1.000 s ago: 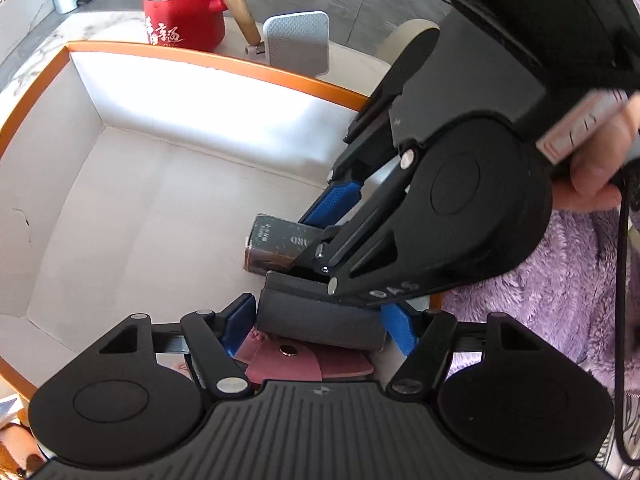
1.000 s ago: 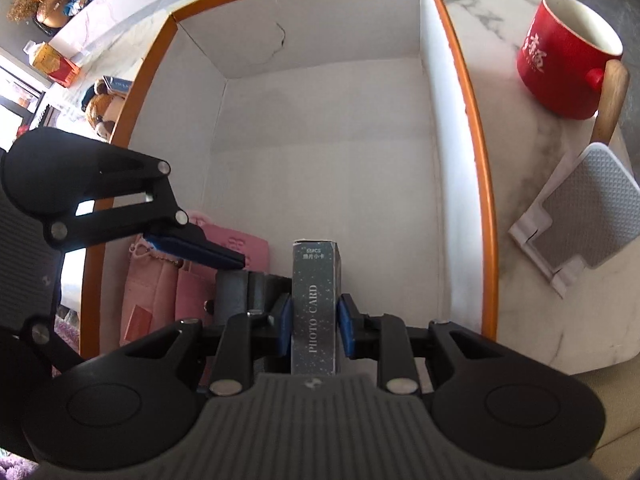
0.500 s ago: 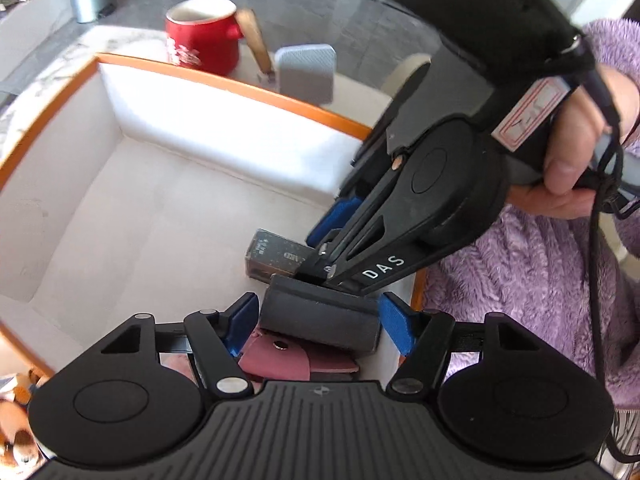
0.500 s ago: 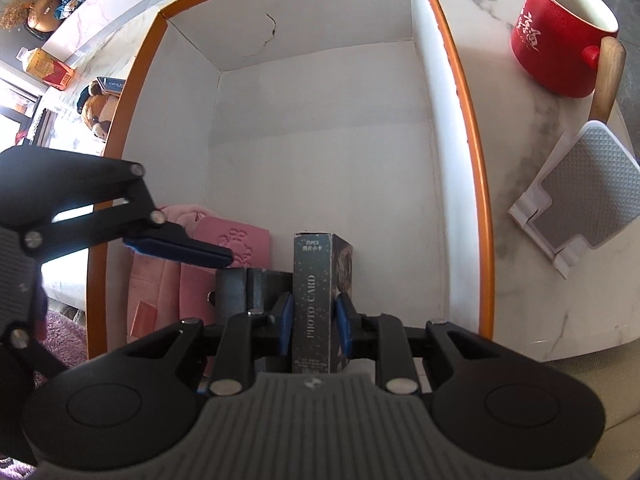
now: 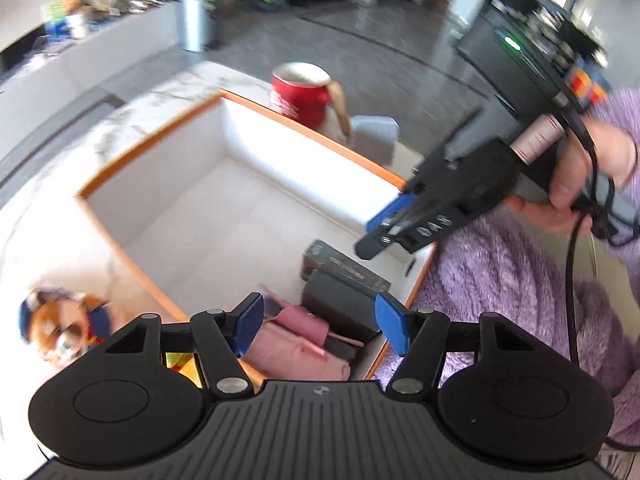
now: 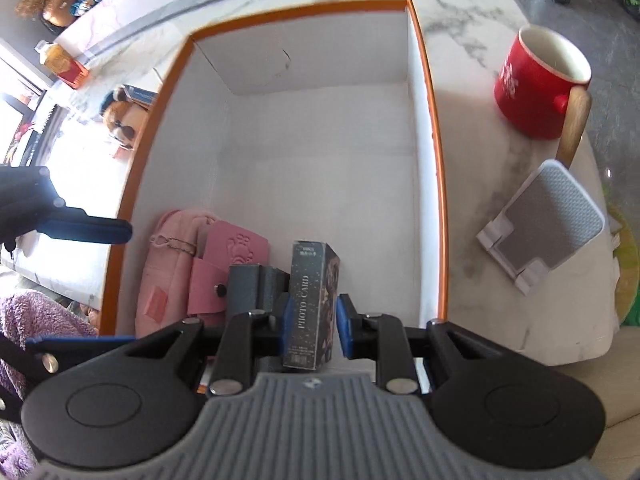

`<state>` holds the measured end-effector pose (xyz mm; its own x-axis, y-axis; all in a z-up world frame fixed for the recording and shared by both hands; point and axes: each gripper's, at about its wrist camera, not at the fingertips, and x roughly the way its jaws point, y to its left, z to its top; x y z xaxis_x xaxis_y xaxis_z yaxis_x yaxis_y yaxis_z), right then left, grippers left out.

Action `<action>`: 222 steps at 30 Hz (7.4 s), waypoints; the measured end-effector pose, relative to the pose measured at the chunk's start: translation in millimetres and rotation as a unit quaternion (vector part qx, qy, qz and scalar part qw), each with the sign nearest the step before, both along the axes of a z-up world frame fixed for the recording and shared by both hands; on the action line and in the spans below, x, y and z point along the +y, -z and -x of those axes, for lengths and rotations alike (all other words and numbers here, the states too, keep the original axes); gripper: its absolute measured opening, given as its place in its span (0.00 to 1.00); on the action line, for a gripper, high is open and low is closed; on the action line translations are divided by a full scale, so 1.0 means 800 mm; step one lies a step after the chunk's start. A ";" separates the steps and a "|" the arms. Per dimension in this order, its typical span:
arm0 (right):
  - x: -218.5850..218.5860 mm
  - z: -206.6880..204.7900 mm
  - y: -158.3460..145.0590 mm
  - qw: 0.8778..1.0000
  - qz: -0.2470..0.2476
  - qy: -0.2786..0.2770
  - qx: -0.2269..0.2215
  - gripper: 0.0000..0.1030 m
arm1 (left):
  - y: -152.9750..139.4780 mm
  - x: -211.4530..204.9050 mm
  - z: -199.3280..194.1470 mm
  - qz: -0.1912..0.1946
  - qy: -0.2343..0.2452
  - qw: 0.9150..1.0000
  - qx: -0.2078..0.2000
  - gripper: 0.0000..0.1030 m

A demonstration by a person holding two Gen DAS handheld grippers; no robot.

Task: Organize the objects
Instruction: 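Withdraw both tools and move toward the cardboard box and yellow toy, then grasp the small cardboard box with the left tool while the right tool grasps the yellow tape measure, then carry the cardboard box and yellow tape measure over the shoebox with both tools, then lower the cardboard box and tape measure into the shoebox and open both tools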

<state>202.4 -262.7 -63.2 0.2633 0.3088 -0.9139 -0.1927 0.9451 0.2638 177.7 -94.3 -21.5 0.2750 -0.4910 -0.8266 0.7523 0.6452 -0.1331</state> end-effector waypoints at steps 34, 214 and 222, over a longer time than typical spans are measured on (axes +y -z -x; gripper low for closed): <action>0.181 0.074 -0.032 0.954 0.073 -0.235 -0.170 0.43 | 0.107 0.105 0.051 -0.032 -0.277 0.960 0.025 0.81; 0.003 -0.016 -0.024 0.944 0.111 -0.297 -0.086 0.55 | 0.040 -0.068 -0.072 -0.101 0.070 0.992 -0.008 0.34; 0.049 -0.044 0.023 0.893 0.183 -0.410 -0.039 0.56 | 0.040 -0.056 -0.068 -0.079 0.053 0.995 -0.017 0.34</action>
<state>237.6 -223.2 -81.8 0.1527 0.1119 -0.9819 -0.8639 0.4976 -0.0777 232.0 -139.0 -53.5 0.2585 -0.3826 -0.8870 0.8192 0.5735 -0.0087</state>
